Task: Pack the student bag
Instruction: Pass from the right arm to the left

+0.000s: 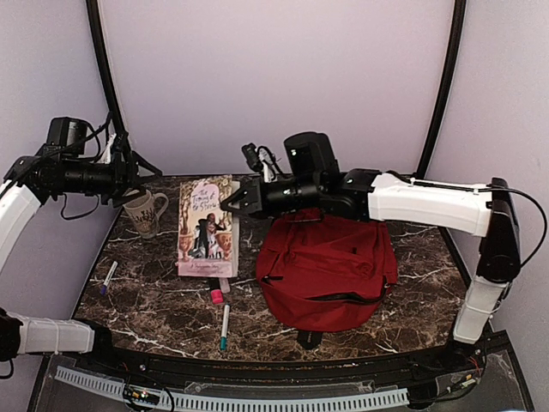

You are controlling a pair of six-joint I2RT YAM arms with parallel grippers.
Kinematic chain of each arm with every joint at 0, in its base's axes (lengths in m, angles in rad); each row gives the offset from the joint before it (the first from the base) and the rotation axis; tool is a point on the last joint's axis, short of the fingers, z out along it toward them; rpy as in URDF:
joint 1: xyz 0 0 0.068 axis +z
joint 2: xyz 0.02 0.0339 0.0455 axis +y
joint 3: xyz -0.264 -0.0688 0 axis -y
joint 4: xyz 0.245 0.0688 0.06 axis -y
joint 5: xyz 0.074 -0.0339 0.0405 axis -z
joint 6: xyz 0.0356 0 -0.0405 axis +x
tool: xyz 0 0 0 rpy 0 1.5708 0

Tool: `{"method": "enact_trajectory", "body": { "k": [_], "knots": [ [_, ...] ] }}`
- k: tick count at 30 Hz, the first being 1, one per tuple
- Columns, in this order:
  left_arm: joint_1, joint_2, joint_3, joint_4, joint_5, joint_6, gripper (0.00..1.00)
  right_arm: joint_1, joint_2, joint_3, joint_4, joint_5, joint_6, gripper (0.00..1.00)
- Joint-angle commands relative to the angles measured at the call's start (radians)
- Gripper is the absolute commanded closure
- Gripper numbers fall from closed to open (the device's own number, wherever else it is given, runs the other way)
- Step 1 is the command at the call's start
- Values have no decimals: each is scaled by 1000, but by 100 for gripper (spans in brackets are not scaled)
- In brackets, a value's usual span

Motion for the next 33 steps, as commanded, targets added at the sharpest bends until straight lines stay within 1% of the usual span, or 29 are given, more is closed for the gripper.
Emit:
{"method": "enact_trajectory", "body": {
  "k": [1, 2, 3, 4, 5, 8, 10, 12, 14, 16, 20, 21, 22, 24, 25, 26, 29, 31, 33],
  "knots": [
    [-7, 20, -70, 373, 274, -163, 19, -121, -122, -43, -55, -132, -109, 100],
    [-8, 24, -110, 542, 317, -243, 19, -148, -143, -47, -73, -157, -123, 100],
    [-14, 31, -144, 665, 339, -305, 20, -174, -162, -50, -90, -182, -131, 100],
    [-28, 41, -161, 753, 344, -348, 20, -199, -177, -53, -101, -208, -134, 100],
    [-48, 55, -164, 806, 333, -363, 19, -223, -193, -57, -106, -233, -136, 100],
    [-138, 141, -127, 860, 314, -344, 17, -279, -215, -65, -108, -319, -134, 100],
    [-203, 210, -91, 875, 312, -322, 17, -304, -261, -69, -111, -359, -137, 100],
    [-243, 263, -85, 956, 302, -338, 17, -321, -281, -78, -110, -390, -138, 100],
    [-263, 321, -83, 1057, 325, -374, 18, -338, -296, -87, -114, -407, -130, 100],
    [-267, 379, -83, 1179, 382, -420, 21, -354, -309, -94, -113, -422, -113, 100],
    [-275, 519, -33, 1434, 518, -584, 29, -377, -347, -114, -55, -431, -49, 100],
    [-277, 555, -16, 1518, 547, -647, 32, -384, -352, -118, -43, -428, -36, 100],
    [-278, 585, -9, 1615, 569, -720, 38, -391, -354, -127, -27, -431, -20, 100],
    [-277, 650, 4, 1823, 600, -856, 52, -408, -353, -155, 6, -432, 14, 100],
    [-278, 679, 18, 1904, 613, -914, 57, -417, -353, -175, 29, -430, 40, 100],
    [-282, 709, 33, 1988, 625, -968, 59, -424, -350, -189, 55, -429, 64, 100],
    [-298, 778, 93, 2084, 664, -1070, 59, -426, -341, -202, 104, -414, 99, 100],
    [-309, 804, 125, 2109, 678, -1101, 59, -426, -338, -204, 113, -401, 109, 100],
    [-322, 822, 152, 2118, 693, -1115, 61, -427, -336, -201, 103, -381, 104, 100]
  ]
}}
